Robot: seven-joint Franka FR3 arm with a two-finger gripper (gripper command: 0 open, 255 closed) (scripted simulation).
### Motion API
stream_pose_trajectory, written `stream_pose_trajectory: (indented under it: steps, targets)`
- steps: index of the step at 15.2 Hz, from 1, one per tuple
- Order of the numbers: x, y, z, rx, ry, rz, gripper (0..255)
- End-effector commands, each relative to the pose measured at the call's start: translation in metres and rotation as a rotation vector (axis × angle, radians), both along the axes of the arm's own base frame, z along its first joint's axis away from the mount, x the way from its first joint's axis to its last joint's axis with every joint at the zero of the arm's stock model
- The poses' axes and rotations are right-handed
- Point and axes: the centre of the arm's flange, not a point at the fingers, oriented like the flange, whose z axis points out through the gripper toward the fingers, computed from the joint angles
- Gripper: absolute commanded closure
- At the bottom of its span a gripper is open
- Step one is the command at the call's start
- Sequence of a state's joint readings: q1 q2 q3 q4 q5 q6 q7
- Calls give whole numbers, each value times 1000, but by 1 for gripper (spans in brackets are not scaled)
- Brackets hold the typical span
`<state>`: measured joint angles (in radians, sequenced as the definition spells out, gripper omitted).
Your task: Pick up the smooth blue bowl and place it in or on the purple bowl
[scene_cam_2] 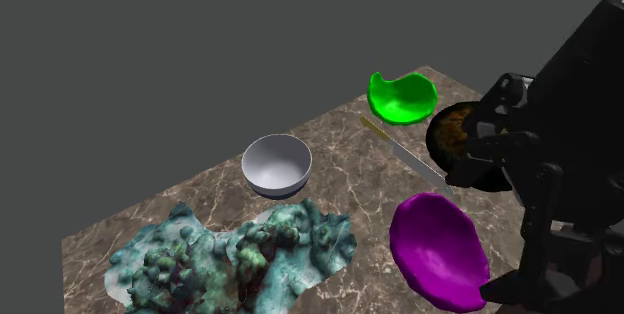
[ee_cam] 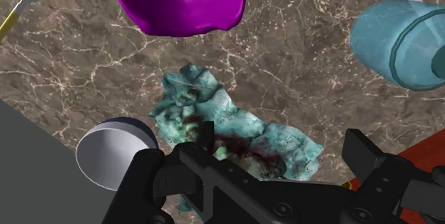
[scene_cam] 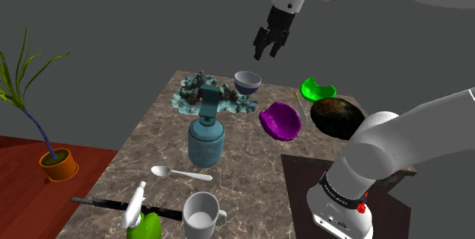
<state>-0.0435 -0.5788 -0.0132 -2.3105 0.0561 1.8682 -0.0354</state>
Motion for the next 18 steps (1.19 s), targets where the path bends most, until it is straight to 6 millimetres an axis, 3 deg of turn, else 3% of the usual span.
stream_pose_trajectory:
  steps: [1,18]
  targets:
    - [20,-11,-17,-10,10,5,0]
    - [173,-102,-158,-92,97,47,0]
